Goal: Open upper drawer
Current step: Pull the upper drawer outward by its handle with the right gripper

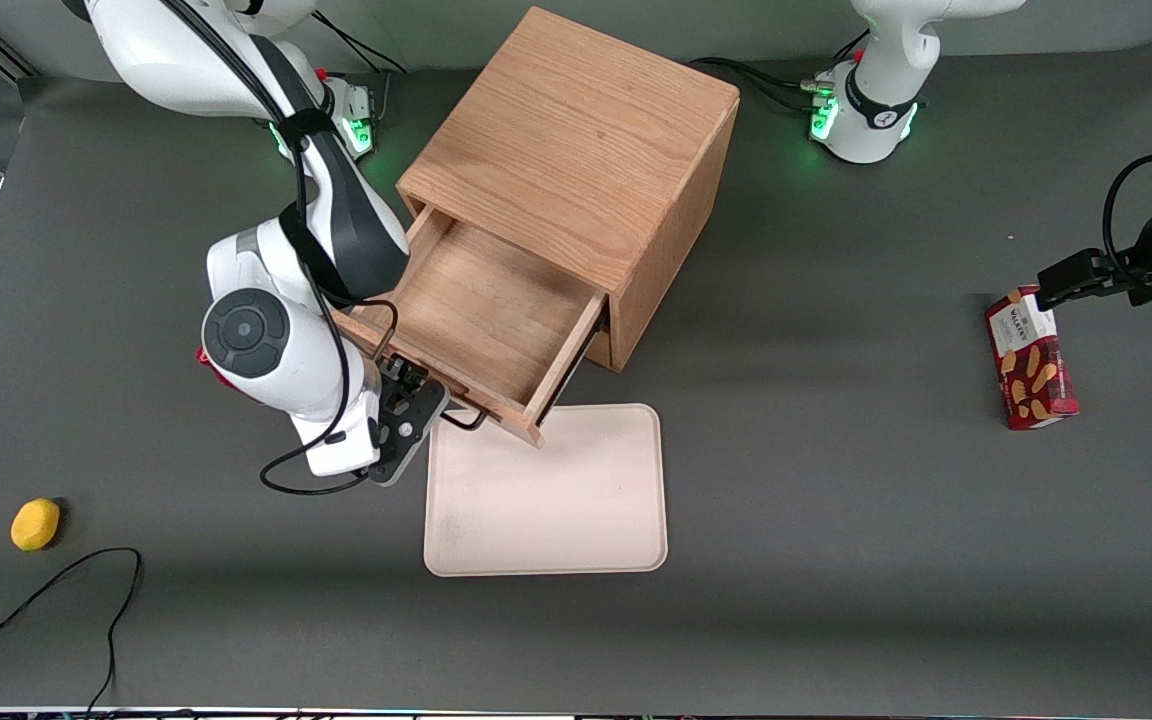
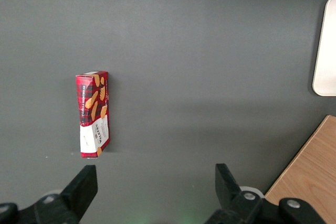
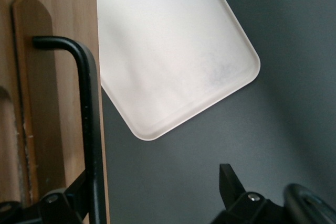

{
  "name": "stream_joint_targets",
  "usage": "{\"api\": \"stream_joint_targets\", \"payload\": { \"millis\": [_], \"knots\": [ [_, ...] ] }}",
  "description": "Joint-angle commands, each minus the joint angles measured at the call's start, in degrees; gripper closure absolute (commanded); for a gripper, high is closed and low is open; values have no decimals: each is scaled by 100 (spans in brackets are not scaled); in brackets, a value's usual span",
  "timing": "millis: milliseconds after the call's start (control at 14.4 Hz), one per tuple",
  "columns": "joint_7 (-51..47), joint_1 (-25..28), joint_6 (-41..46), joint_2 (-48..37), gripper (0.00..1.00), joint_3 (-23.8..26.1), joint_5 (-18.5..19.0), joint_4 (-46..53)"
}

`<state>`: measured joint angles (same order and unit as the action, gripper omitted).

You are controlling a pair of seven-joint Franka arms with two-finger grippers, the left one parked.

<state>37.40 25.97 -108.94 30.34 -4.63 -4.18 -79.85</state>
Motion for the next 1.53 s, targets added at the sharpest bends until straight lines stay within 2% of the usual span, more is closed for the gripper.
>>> {"api": "stream_joint_targets", "payload": {
  "millis": [0,555,1041,1457],
  "knots": [
    [171,-110,189,314,0,15,-22,540],
    [303,-277,321,491,0,41,-22,849],
    [505,-462,444,658,0,50,-276,1103],
    [479,-462,497,649,0,59,-277,1138]
  ]
}}
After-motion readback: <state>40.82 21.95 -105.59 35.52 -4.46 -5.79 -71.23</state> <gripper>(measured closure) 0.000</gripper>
